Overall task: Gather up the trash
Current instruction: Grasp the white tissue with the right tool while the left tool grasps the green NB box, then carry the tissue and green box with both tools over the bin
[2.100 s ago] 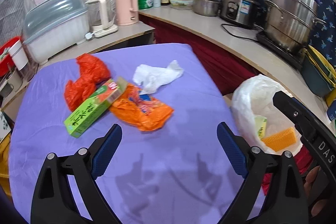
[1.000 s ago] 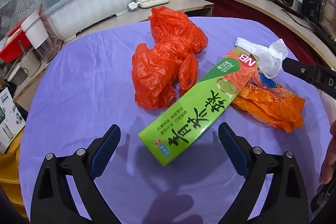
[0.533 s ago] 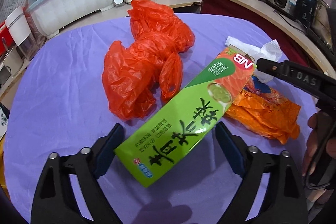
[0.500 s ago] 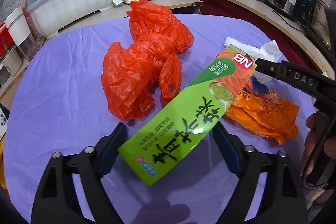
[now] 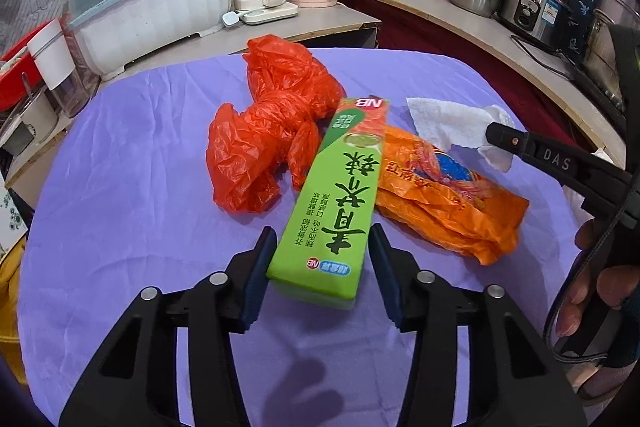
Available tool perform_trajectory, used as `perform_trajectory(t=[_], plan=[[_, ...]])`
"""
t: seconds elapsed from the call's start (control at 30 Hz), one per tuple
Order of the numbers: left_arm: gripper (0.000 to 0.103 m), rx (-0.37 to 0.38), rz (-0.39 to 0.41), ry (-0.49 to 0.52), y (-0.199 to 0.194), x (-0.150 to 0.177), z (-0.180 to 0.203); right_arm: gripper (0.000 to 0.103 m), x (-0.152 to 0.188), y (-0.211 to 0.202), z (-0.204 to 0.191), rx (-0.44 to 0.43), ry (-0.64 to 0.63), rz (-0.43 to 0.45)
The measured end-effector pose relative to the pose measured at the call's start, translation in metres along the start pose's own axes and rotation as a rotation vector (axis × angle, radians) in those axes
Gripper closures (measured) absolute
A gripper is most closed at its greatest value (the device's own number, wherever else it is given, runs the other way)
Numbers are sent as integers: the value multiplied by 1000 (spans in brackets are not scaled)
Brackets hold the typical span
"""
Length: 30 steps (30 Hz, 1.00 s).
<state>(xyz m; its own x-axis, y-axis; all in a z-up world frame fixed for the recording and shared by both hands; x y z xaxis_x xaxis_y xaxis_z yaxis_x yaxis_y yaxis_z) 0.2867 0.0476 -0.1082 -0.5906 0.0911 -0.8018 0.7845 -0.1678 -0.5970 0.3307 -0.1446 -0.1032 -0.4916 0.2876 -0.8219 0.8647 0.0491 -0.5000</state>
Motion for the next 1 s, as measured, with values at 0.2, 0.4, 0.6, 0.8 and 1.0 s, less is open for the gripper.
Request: perform_trajectory(t=[0.2, 0.4, 0.6, 0.8, 1.0], plan=[[66, -3, 0, -2, -18, -4, 13, 97, -21, -35, 5, -12, -1, 62], [66, -8, 28, -1, -40, -13, 29, 97, -41, -74, 15, -14, -1, 122], [66, 3, 73, 7, -70, -28, 48, 97, -57, -109, 28, -12, 4, 175], [66, 34, 113, 22, -94, -40, 78, 97, -75, -143, 45, 0, 5, 230], [66, 76, 141, 42, -111, -48, 116, 97, -87, -170, 72, 32, 8, 268]])
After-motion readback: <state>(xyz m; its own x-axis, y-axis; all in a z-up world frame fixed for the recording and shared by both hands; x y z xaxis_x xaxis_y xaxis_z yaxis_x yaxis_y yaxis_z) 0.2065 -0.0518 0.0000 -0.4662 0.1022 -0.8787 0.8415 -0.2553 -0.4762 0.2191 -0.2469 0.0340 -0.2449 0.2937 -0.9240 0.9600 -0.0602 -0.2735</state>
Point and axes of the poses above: each gripper's, at about its wrist camera, not at the fingertips, and y roughly the way its jaws point, z to its right, x to its underside, the point moved 5 cm from there along y, roughly the way its jaws point, and after that the axes turned 15 degrees about z, right-handed, at the moved point
